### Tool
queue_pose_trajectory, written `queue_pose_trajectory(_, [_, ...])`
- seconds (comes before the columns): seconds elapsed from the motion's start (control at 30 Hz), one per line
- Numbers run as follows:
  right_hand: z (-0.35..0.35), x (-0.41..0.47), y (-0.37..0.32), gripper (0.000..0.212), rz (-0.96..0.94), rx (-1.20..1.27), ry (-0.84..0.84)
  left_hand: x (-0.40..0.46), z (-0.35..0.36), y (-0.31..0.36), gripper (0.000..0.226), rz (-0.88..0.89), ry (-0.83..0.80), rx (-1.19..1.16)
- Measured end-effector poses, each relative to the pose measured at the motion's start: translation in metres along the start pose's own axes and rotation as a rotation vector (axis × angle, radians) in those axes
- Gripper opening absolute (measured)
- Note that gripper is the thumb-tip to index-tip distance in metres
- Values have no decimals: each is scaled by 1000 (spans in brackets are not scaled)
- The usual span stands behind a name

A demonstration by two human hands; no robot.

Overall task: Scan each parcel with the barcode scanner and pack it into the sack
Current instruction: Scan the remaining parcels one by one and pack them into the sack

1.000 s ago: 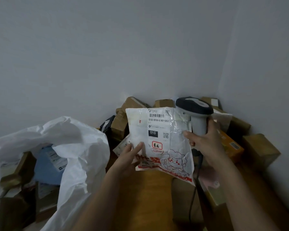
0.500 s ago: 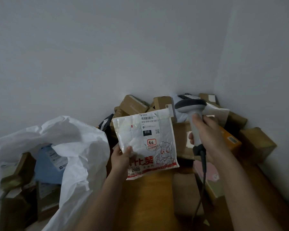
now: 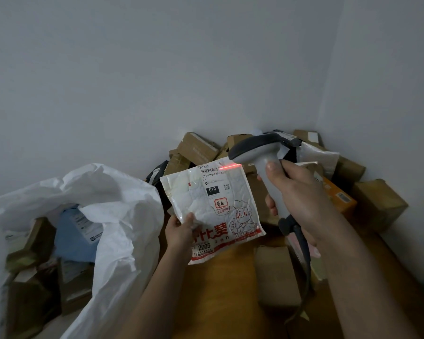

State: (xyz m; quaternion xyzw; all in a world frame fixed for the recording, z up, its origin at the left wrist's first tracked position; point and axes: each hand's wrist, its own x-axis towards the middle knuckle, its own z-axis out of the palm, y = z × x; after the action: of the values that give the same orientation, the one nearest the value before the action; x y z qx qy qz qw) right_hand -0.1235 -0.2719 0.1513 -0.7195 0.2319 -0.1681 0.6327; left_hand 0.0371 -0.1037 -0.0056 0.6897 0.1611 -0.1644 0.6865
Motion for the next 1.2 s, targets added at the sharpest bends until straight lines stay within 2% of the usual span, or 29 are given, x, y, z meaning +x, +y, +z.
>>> queue_pose_trajectory(0.93, [25, 6, -14, 31, -46, -127, -7, -3, -16, 9, 32, 7, -53, -78])
queue_pose_trajectory(1.2, [22, -6, -25, 28, -98, -139, -14, -3, -19, 13, 20, 2, -25, -84])
